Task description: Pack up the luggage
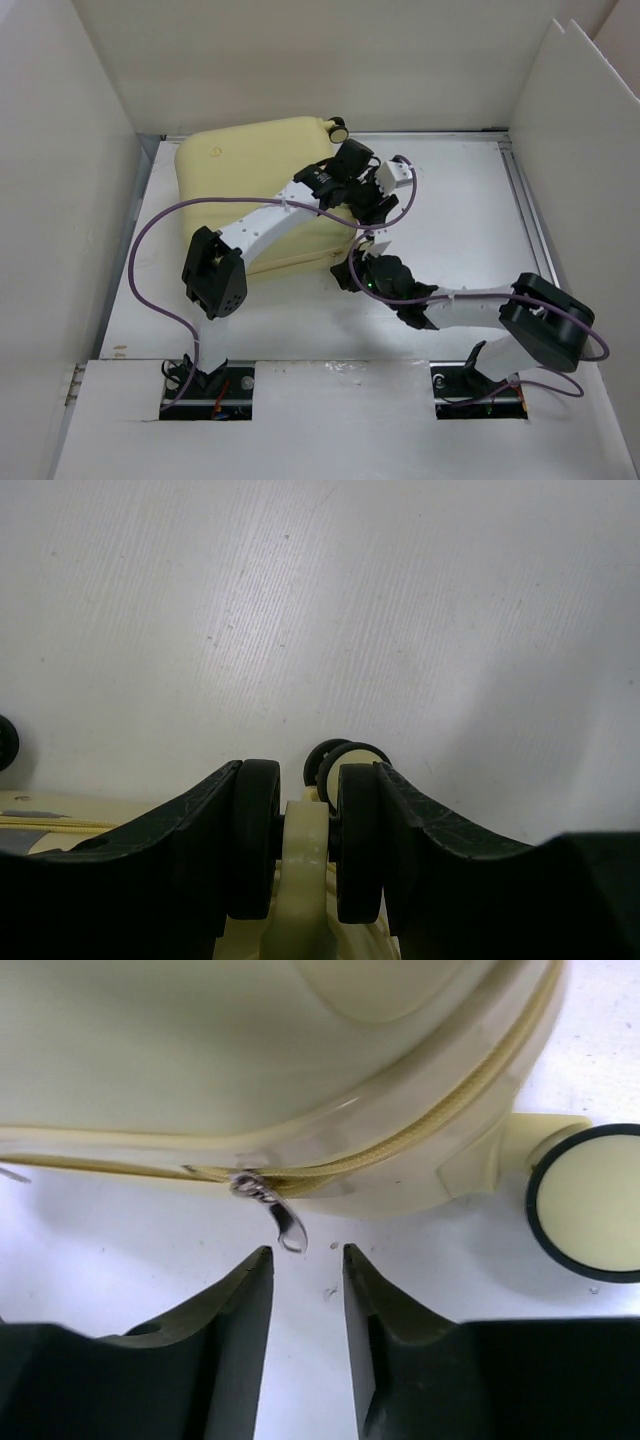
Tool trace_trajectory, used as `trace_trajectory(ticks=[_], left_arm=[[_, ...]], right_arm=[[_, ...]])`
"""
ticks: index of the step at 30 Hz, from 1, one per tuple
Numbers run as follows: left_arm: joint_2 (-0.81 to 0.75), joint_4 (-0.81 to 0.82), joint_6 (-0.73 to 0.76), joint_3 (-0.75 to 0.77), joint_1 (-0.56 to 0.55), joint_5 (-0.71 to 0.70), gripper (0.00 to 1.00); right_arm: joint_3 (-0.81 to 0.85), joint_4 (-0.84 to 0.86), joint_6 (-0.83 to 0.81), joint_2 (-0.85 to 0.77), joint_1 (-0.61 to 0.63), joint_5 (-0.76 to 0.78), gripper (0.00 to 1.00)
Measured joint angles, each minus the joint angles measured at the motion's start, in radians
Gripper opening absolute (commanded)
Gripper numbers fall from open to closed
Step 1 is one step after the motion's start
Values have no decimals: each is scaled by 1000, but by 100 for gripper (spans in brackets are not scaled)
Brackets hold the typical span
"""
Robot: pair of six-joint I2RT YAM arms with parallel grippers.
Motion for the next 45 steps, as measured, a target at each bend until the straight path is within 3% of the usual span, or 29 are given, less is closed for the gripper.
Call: trace_trajectory(ticks=[6, 12, 17, 23, 24, 26, 27, 28, 30, 33, 38, 45], left_arm=[[2, -3, -1, 0, -1, -3, 0], [4, -3, 4, 3, -1, -4, 0], [6, -3, 8, 5, 0, -4, 0], [7, -3, 8, 5, 0, -4, 0], [7, -3, 8, 5, 0, -3, 0], [7, -3, 8, 5, 0, -3, 0], [7, -3, 8, 5, 0, -3, 0], [7, -3, 8, 5, 0, -3, 0], [7, -5, 9, 5, 0, -3, 0], [7, -6, 10, 5, -1, -4, 0], [7, -6, 10, 5, -1, -3, 0], [7, -5, 10, 5, 0, -3, 0]], right_arm=[[0, -5, -42, -37, 18, 6, 42], [16, 0, -58, -11, 21, 36, 25], [24, 2, -59, 2, 23, 61, 0], [24, 0, -62, 0, 23, 62, 0], [24, 0, -62, 0, 23, 62, 3], [24, 0, -61, -2, 23, 60, 24], [24, -1, -61, -2, 23, 59, 42], [22, -1, -57, -3, 23, 58, 50], [18, -6, -51, -6, 23, 63, 56], [15, -6, -50, -8, 23, 75, 56], [15, -6, -50, -8, 16, 81, 33], [19, 0, -55, -2, 15, 66, 11]])
